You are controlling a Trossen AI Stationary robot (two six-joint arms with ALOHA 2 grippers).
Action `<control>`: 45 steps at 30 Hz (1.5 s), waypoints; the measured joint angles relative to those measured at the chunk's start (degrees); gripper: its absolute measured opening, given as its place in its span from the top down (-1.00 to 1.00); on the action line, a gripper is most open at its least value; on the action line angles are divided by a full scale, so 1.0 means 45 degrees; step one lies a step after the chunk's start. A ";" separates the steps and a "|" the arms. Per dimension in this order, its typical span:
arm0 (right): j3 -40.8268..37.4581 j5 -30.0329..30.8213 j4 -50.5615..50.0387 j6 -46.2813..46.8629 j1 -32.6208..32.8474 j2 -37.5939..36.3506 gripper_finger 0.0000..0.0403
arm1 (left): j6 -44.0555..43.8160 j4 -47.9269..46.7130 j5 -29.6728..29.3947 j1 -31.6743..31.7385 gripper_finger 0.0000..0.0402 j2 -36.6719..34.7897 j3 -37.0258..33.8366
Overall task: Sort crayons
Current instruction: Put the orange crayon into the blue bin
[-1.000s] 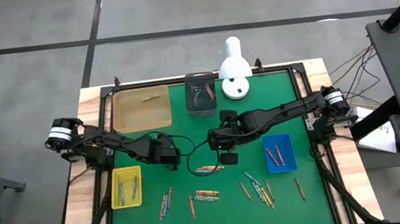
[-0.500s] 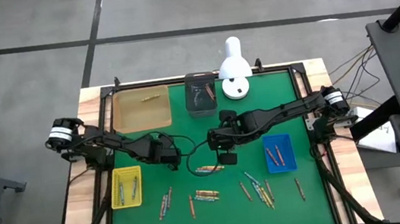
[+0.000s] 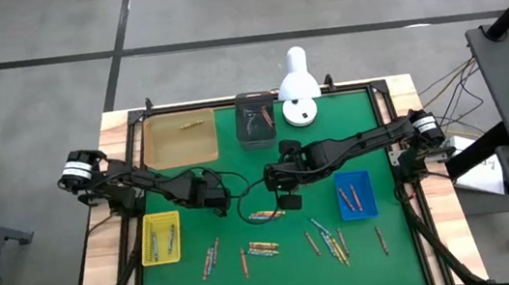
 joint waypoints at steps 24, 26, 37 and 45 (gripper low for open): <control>0.0000 -0.0005 -0.0067 -0.0313 0.0001 0.0000 0.54 | 0.0699 0.0592 0.0099 -0.0255 0.97 -0.0096 -0.0075; 0.0000 -0.0010 -0.0200 -0.0351 0.0001 0.0000 0.54 | 0.1102 0.0276 0.0351 -0.0333 0.98 -0.0273 0.0167; -0.1715 -0.0204 0.1916 -0.0717 -0.0004 0.0000 0.54 | 0.4800 0.1414 0.0733 -0.0494 0.99 -0.2998 0.0358; -0.4884 -0.2147 0.9677 -0.2178 -0.0028 0.0000 0.54 | 0.8720 0.6584 0.1135 -0.0488 0.99 -0.5477 -0.0859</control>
